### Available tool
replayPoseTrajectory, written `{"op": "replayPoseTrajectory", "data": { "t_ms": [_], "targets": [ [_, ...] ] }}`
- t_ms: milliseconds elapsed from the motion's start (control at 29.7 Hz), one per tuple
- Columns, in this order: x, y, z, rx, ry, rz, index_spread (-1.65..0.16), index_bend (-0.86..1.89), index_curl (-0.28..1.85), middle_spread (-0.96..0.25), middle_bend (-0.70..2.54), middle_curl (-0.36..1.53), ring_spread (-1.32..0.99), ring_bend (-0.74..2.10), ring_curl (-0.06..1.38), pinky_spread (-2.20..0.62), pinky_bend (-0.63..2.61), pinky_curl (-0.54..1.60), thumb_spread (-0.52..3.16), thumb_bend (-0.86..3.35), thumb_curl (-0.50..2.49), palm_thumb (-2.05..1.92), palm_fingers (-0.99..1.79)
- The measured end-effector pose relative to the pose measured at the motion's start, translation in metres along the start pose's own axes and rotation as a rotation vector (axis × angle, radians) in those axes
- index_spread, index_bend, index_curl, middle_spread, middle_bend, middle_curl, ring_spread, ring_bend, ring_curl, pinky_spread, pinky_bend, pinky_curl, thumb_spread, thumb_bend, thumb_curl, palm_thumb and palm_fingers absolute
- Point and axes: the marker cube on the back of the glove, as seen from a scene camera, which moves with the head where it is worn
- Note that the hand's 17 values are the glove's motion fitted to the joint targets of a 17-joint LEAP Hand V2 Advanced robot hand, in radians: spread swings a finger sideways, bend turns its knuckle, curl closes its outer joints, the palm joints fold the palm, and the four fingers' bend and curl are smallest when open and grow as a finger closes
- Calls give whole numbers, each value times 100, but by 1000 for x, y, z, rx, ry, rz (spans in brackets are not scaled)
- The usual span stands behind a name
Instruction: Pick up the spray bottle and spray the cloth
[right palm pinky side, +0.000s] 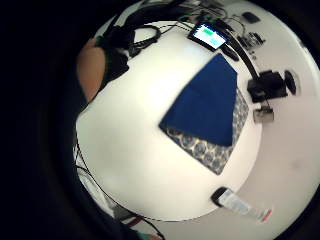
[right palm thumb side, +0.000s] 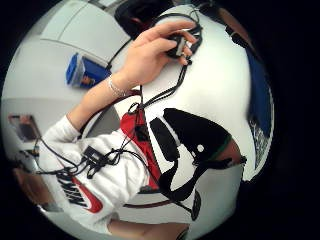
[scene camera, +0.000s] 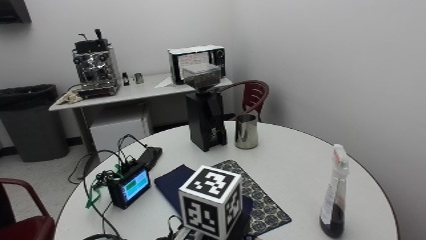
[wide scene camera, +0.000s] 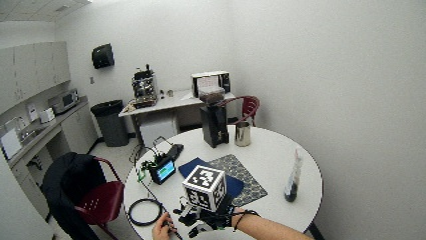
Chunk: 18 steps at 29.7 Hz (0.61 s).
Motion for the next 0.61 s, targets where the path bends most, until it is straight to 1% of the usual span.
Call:
{"op": "replayPoseTrajectory", "data": {
  "t_ms": [169,404,472,506,607],
  "targets": [
    [19,47,-8,130,-167,146,-38,9,16,-5,32,30,-2,43,29,16,46,30,107,4,18,40,58],
    [63,104,-41,502,-346,196,-38,8,16,-4,32,32,0,45,31,15,47,32,104,-2,20,37,60],
    [74,117,-51,594,-429,235,-37,8,16,-3,32,33,0,46,31,15,48,32,103,-2,21,37,60],
    [80,123,-55,635,-482,283,-37,8,16,-3,33,33,1,46,31,15,47,32,102,-2,21,37,60],
    [116,143,-64,754,-590,488,-37,7,15,-2,33,34,2,49,32,14,48,33,100,-3,22,37,63]
  ]
}}
